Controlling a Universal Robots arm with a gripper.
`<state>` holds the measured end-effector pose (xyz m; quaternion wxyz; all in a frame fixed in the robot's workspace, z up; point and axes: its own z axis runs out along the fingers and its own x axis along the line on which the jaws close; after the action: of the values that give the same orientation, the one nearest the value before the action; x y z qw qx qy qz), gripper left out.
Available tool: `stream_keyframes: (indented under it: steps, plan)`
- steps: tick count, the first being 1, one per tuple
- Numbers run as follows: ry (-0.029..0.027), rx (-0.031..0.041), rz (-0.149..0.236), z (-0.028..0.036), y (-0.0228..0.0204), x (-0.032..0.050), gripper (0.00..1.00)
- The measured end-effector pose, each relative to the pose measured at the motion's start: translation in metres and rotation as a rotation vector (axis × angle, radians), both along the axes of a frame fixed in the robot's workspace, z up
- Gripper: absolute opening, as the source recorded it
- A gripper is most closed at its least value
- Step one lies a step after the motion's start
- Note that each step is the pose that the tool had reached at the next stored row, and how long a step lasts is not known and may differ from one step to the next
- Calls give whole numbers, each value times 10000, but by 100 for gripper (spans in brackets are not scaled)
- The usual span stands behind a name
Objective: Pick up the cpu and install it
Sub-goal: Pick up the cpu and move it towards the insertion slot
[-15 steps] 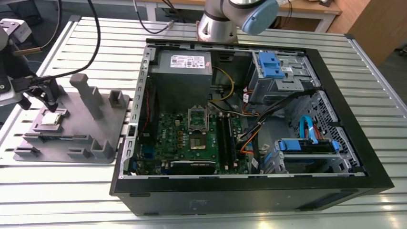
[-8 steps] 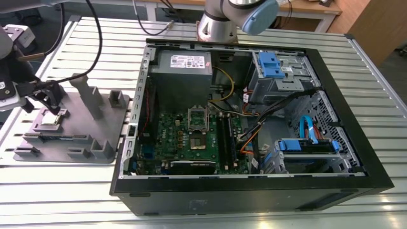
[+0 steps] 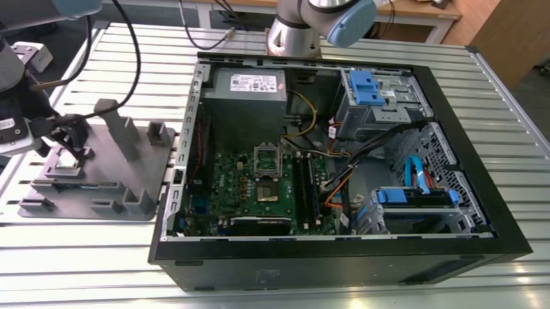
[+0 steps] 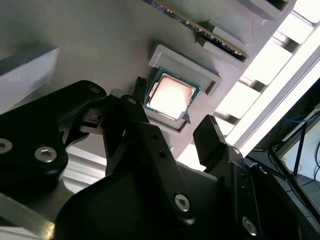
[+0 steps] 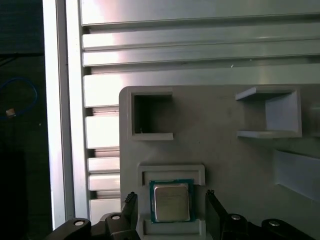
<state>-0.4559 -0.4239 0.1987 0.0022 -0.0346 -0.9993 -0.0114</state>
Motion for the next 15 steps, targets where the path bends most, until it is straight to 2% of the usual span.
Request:
stream_keyframes:
  steps: [9, 15]
  plan:
    - [-1, 1, 0, -80, 0, 15, 65]
    - [-1, 0, 0, -97, 0, 37, 65]
